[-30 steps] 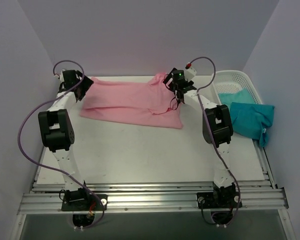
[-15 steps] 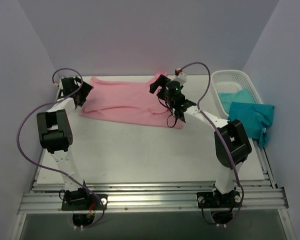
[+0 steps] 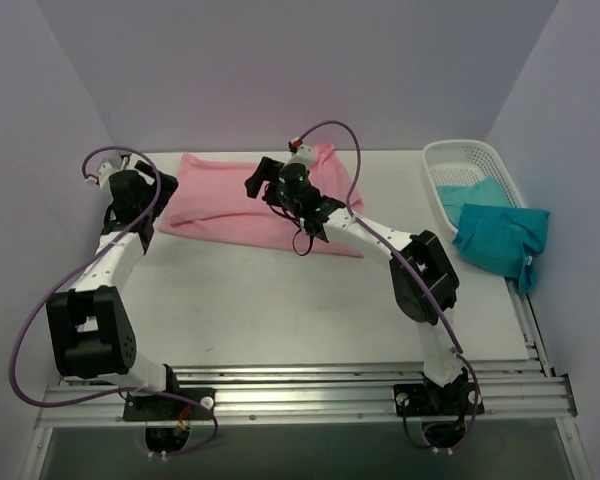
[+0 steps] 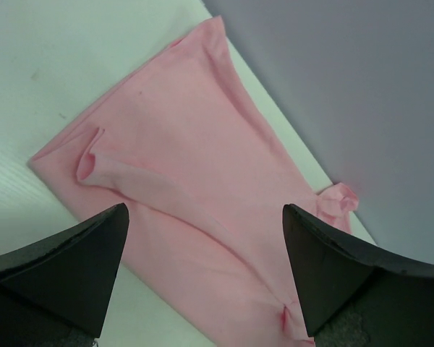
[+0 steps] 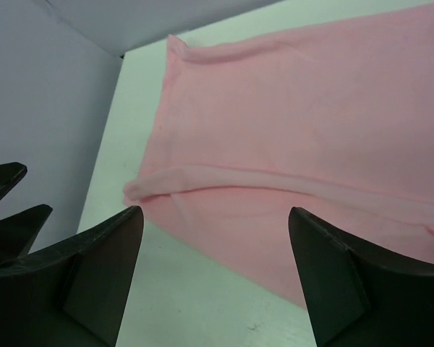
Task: Fold and stack the t-shirts
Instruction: Fold the flattened tshirt in 1/3 of the way
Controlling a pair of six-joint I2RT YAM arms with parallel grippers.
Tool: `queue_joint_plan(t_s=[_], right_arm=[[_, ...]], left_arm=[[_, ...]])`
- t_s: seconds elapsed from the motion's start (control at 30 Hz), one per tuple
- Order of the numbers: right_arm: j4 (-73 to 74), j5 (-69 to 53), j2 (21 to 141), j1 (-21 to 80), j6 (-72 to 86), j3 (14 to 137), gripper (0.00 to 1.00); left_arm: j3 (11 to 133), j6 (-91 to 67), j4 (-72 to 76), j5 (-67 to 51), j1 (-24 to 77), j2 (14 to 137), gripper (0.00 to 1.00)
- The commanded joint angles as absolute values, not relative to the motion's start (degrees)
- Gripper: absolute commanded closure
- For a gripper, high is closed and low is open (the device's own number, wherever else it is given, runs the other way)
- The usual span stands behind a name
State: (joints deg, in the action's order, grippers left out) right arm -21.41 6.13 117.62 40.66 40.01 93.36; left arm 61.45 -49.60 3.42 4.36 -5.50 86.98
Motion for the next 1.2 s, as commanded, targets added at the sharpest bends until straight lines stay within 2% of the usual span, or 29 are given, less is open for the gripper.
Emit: queue_joint_plan(t_s=[0.0, 0.37, 1.17], right_arm=[[-22.1, 6.8, 114.9, 40.1, 40.8, 90.3, 0.23], [-25.6, 8.0, 111.5, 39.9, 41.4, 77.4, 0.23], [-26.4, 6.7, 114.3, 36.8, 41.3, 75.6, 0.24]], left_arm=[[59.9, -49.0, 2.1, 7.8, -5.3, 88.1, 0.04], [58.0, -54.1, 5.4, 9.6, -5.3, 94.4, 0.02], [61.1, -58.2, 8.9, 11.5, -3.4, 105.6, 0.0]])
